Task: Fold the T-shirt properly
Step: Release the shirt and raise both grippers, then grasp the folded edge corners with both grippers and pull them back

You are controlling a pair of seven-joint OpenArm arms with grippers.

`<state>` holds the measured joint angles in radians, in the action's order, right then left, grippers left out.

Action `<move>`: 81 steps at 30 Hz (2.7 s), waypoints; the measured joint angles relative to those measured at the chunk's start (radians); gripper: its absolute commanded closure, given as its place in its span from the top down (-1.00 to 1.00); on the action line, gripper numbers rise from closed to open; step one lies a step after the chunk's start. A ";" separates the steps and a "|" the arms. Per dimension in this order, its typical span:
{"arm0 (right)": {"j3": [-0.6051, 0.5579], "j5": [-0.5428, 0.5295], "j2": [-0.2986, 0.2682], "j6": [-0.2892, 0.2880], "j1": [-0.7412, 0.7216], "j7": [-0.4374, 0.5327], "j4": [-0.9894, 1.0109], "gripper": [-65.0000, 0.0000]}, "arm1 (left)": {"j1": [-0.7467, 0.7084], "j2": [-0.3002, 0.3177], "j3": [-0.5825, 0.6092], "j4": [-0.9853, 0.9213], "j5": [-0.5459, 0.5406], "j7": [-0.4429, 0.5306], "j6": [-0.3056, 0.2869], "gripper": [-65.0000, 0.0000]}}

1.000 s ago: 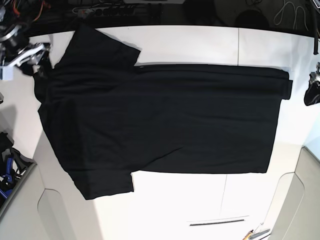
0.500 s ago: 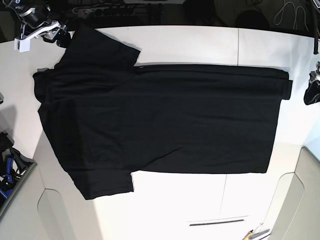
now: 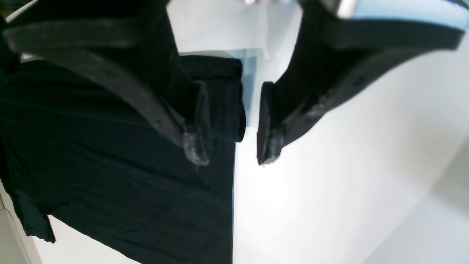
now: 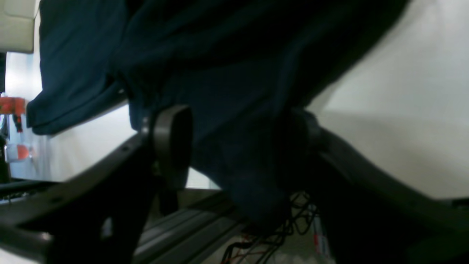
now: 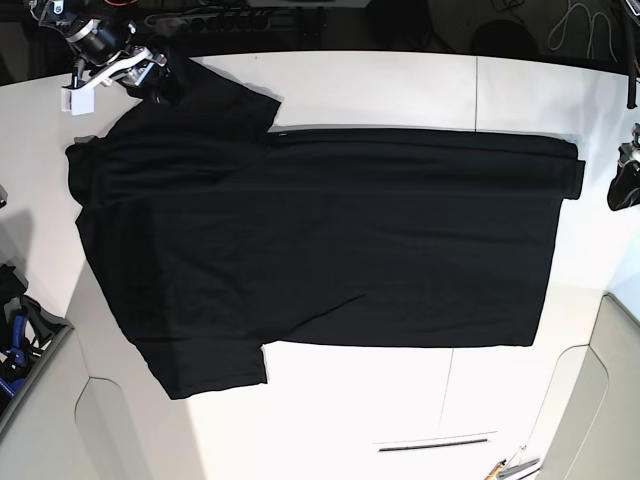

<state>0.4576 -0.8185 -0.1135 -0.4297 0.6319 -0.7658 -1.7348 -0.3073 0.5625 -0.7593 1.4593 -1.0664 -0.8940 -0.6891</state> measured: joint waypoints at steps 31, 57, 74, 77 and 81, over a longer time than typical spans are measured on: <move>-0.172 0.159 0.008 -0.127 -0.546 0.066 0.035 -1.00 | 0.000 0.000 0.000 0.000 0.000 0.000 0.000 -0.25; -0.038 0.264 0.008 -0.086 -0.652 -0.060 0.100 -0.88 | 0.005 0.003 0.039 0.000 -0.108 -0.019 0.000 -0.77; 0.075 0.419 0.003 -0.127 -0.534 -0.001 0.099 -1.00 | 0.005 -0.003 0.376 0.020 0.327 0.116 0.000 -1.00; 0.074 0.447 0.000 -0.124 -0.516 0.003 0.099 -1.00 | 0.005 -0.005 0.424 0.021 0.379 0.136 0.056 -1.00; 0.072 0.483 -0.028 -0.109 -0.459 0.003 0.099 -1.00 | -0.007 -0.005 0.435 0.024 0.381 0.135 0.074 -1.00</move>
<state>0.5301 -0.3355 -0.1417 -0.5388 0.1734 -0.7624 -1.6360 -0.3145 0.5571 -0.3248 1.4837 -0.6853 -0.7586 -0.6147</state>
